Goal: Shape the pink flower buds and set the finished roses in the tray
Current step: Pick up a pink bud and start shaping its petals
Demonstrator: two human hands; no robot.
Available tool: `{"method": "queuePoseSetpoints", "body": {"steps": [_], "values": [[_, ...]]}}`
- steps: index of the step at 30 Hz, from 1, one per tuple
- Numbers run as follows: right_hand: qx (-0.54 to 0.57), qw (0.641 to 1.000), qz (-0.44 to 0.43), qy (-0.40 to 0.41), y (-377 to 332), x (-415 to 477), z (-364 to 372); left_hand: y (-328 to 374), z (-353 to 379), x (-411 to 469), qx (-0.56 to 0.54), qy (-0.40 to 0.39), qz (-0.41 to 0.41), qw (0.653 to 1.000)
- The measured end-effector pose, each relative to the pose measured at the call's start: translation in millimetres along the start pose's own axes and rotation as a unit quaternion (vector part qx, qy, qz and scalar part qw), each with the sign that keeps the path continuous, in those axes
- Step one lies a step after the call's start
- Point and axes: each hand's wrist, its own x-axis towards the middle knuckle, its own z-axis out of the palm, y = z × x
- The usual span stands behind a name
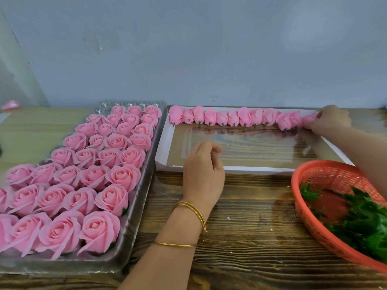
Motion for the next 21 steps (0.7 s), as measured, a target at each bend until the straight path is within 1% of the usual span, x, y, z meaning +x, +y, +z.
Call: {"method": "queuePoseSetpoints", "body": {"steps": [2, 4, 6, 9, 15, 21], "values": [[0.005, 1.0, 0.002, 0.006, -2, -3, -6, 1, 0, 0, 0.0, 0.0, 0.0, 1.0], [0.02, 0.999, 0.005, 0.029, -4, -7, -13, 1, 0, 0, 0.0, 0.002, 0.0, 1.0], [0.042, 0.998, 0.009, 0.053, -8, -10, -21, 0, 1, 0, -0.001, 0.003, -0.001, 1.0], [0.089, 0.994, -0.004, 0.068, -17, -15, -38, 0, 1, 0, -0.002, 0.005, -0.003, 1.0], [0.184, 0.979, -0.065, 0.058, -57, -39, -74, 1, 0, 0, -0.009, 0.008, 0.0, 1.0], [0.241, 0.956, -0.167, 0.028, -106, -86, -96, 1, -1, 0, -0.026, 0.014, -0.001, 1.0]]}}
